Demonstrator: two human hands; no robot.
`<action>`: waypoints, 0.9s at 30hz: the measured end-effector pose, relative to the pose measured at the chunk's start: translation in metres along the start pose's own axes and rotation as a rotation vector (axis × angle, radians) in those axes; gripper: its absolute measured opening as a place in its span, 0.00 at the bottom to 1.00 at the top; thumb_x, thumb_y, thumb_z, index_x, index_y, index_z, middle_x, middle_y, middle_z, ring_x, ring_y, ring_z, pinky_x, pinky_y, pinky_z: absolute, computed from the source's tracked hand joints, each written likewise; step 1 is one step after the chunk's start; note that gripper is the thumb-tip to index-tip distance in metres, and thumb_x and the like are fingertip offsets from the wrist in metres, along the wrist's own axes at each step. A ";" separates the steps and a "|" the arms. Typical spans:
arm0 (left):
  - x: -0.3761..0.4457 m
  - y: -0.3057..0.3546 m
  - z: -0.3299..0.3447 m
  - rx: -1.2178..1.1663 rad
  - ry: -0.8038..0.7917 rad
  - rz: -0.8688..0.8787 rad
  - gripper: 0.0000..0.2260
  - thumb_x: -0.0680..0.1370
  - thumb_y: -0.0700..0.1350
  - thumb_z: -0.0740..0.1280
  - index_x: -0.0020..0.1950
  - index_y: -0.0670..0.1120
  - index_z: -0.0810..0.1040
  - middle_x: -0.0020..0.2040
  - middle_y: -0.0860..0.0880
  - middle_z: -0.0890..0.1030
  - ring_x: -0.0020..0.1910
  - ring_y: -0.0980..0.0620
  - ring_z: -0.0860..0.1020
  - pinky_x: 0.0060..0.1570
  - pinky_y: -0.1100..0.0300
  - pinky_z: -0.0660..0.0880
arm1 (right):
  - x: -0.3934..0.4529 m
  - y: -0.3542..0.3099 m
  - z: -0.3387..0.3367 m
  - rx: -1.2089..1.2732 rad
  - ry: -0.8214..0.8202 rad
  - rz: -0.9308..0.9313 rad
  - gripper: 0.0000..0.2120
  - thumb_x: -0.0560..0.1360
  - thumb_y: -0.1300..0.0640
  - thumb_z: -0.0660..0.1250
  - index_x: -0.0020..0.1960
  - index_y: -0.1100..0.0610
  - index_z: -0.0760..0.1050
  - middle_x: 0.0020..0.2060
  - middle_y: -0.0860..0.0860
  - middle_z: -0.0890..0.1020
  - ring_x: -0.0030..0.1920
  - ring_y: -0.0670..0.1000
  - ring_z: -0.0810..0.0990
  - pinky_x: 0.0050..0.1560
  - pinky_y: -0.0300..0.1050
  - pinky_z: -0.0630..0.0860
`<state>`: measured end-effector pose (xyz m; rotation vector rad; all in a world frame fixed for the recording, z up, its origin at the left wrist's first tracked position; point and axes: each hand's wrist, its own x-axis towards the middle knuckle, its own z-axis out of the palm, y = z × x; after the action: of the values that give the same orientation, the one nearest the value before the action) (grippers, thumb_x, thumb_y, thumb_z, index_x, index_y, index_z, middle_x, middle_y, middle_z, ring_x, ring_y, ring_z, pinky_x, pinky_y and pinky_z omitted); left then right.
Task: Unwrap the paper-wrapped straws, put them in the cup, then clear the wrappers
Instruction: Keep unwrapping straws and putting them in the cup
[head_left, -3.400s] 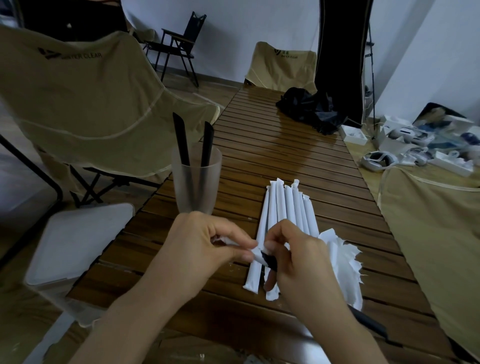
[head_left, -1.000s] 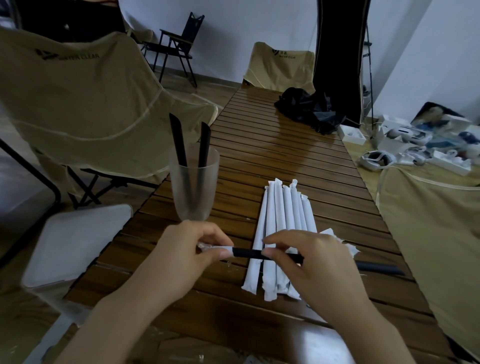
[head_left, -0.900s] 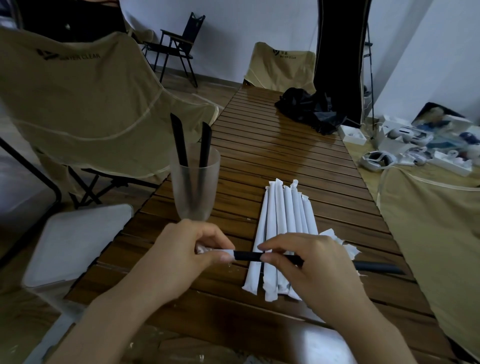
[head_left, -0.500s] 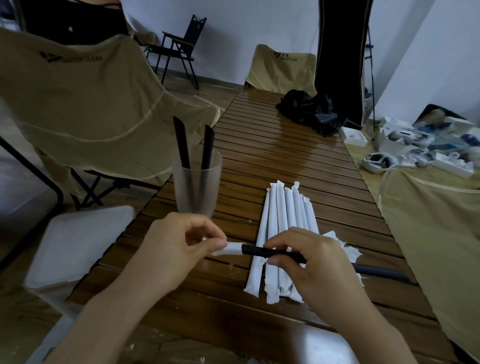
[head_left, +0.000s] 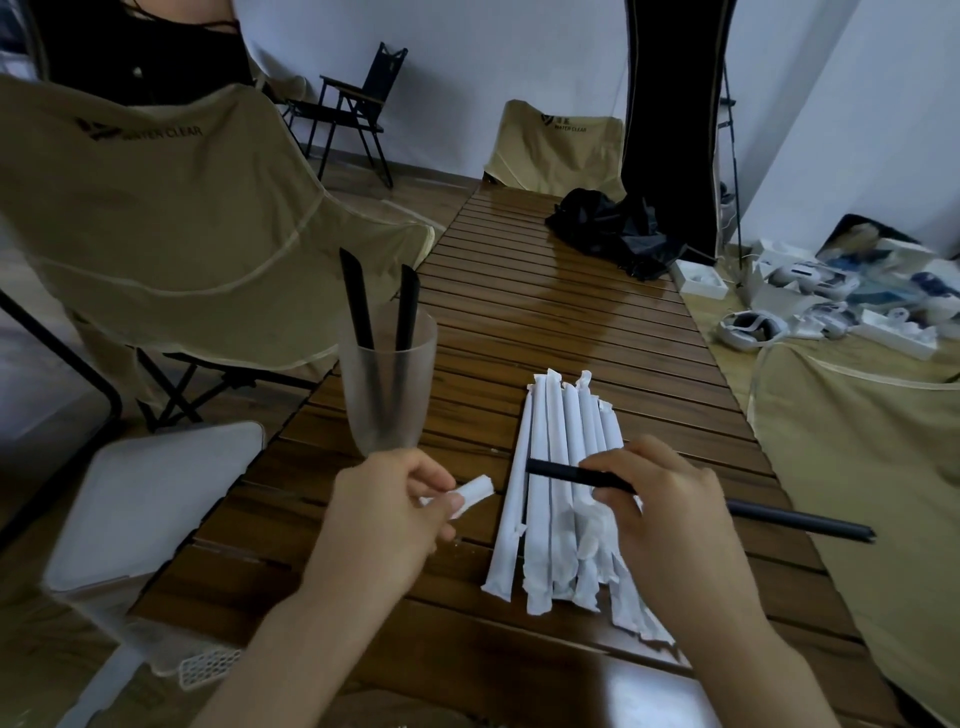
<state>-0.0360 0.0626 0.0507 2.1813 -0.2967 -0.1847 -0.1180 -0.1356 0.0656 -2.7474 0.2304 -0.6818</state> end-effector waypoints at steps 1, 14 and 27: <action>-0.001 0.004 0.010 -0.011 -0.003 0.000 0.05 0.75 0.47 0.70 0.47 0.54 0.76 0.42 0.55 0.82 0.33 0.63 0.81 0.34 0.69 0.78 | 0.000 0.002 -0.001 -0.007 0.021 0.012 0.14 0.69 0.66 0.72 0.48 0.49 0.81 0.40 0.46 0.78 0.35 0.49 0.78 0.43 0.56 0.76; 0.002 0.023 0.015 -0.015 -0.161 0.313 0.13 0.75 0.51 0.70 0.58 0.61 0.78 0.50 0.65 0.81 0.50 0.69 0.78 0.53 0.66 0.77 | 0.000 -0.012 -0.001 -0.076 -0.005 -0.087 0.18 0.60 0.65 0.80 0.42 0.45 0.82 0.36 0.42 0.79 0.34 0.45 0.79 0.40 0.47 0.70; -0.014 0.036 -0.070 -0.610 0.228 0.276 0.14 0.66 0.46 0.72 0.50 0.48 0.81 0.46 0.52 0.85 0.47 0.56 0.83 0.49 0.60 0.80 | 0.005 -0.022 -0.002 0.119 0.109 -0.084 0.09 0.72 0.59 0.73 0.48 0.47 0.79 0.35 0.41 0.79 0.35 0.45 0.78 0.41 0.50 0.77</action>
<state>-0.0382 0.1004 0.1211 1.5217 -0.3535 0.1178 -0.1124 -0.1164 0.0766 -2.6218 0.0943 -0.8407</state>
